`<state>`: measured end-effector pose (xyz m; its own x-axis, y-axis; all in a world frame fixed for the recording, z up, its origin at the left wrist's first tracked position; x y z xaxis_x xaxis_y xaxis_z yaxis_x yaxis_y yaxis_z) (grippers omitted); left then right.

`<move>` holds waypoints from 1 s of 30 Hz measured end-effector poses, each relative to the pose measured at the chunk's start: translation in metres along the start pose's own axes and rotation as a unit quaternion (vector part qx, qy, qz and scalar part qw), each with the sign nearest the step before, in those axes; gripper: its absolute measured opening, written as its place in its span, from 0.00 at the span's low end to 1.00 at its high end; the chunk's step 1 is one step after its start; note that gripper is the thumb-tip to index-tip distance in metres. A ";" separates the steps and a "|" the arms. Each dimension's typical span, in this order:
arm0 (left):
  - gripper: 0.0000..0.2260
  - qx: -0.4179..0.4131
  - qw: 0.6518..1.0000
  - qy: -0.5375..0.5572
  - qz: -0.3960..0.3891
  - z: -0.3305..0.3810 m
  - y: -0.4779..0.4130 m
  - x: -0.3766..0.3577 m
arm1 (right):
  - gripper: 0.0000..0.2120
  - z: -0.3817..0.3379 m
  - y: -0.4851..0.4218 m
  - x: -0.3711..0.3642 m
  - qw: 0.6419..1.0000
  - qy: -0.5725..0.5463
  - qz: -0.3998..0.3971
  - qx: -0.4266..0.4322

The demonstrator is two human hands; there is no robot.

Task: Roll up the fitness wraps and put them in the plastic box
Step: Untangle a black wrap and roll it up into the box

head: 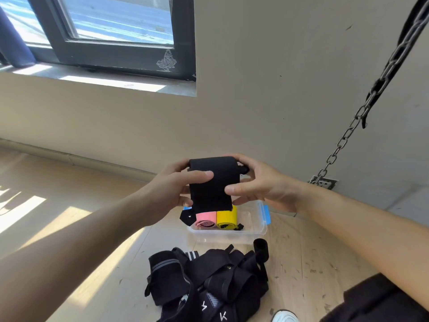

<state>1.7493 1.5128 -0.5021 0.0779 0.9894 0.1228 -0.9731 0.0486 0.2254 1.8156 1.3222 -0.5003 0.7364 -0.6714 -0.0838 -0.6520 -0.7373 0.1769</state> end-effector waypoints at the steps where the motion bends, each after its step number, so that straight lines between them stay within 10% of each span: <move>1: 0.22 -0.007 1.000 0.010 0.008 -0.001 -0.001 0.001 | 0.26 0.000 0.000 0.000 1.000 0.006 0.000 -0.016; 19: 0.24 0.038 0.998 -0.052 0.019 -0.042 -0.028 -0.016 | 0.21 0.040 -0.019 0.031 0.989 -0.090 0.113 -0.022; 30: 0.30 0.096 0.991 -0.094 0.006 -0.123 -0.122 -0.053 | 0.24 0.118 -0.047 0.111 0.939 0.302 0.118 -0.118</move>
<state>1.8370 1.4713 -0.6554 0.1226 0.9460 0.3001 -0.9165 -0.0081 0.3999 1.9071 1.2734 -0.6333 0.5915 -0.5959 0.5432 -0.8039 -0.4886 0.3393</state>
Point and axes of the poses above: each hand's wrist, its own y-axis away from the middle knuckle, its own x-axis out of the back of the hand, z = x × y, the point moved 4 cm from there along -y, towards the middle knuckle, and after that the axes turned 9 degrees about -y, right-handed, at the moved point
